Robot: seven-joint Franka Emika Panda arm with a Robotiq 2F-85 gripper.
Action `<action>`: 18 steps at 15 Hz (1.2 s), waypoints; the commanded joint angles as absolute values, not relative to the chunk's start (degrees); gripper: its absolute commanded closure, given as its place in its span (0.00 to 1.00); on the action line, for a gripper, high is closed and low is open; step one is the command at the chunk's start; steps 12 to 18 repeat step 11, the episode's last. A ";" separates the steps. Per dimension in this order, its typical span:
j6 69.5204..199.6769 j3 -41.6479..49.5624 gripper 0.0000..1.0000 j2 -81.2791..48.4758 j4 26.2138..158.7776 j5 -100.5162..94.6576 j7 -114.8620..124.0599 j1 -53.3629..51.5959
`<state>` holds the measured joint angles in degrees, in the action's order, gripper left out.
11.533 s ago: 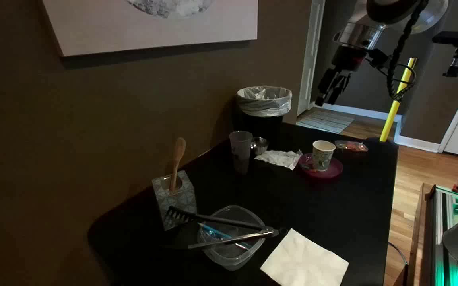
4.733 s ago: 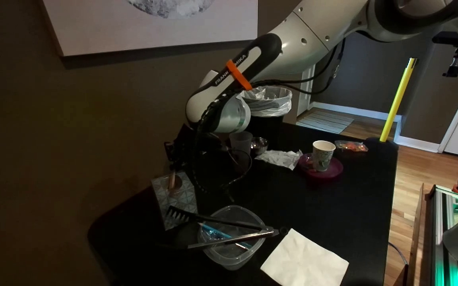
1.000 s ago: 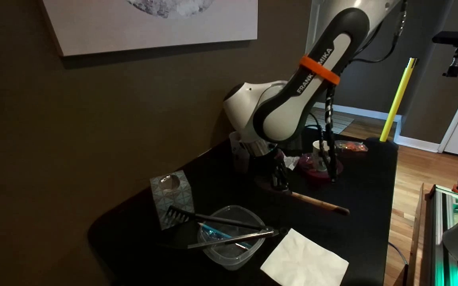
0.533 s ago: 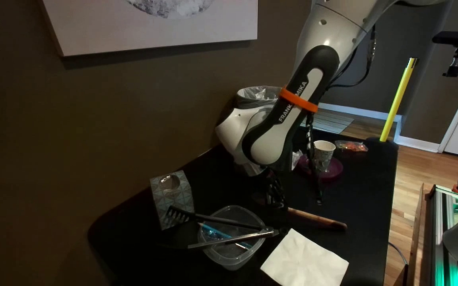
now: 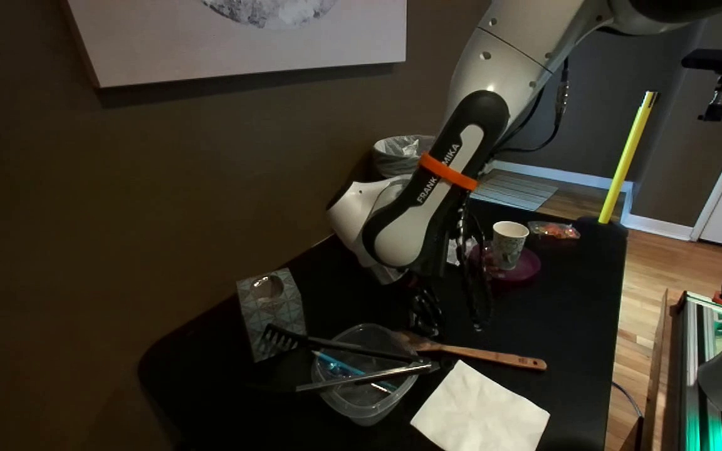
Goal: Pick up the wooden spoon from the blue tissue box and put it on the table
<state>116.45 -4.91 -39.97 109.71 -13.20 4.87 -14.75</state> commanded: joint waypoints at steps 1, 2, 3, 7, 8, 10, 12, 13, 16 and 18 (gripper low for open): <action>117.81 -6.71 0.36 -34.42 111.73 -9.20 0.97 -11.32; 120.26 -7.49 0.27 -31.70 113.71 -6.71 -0.61 -9.47; 121.27 -7.75 0.20 -29.01 115.46 -4.81 -2.02 -8.16; 126.63 -9.05 0.00 -17.99 123.91 5.55 -9.43 -2.67; 128.07 -9.30 0.00 -15.33 126.16 8.73 -11.58 -1.50; 125.56 -7.74 0.00 -19.19 121.08 7.09 -10.06 -3.22; 126.56 -7.80 0.00 -16.95 123.07 9.23 -11.69 -2.34; 126.56 -7.80 0.00 -16.95 123.07 9.23 -11.69 -2.34; 126.56 -7.80 0.00 -16.95 123.07 9.23 -11.69 -2.34; 126.56 -7.80 0.00 -16.95 123.07 9.23 -11.69 -2.34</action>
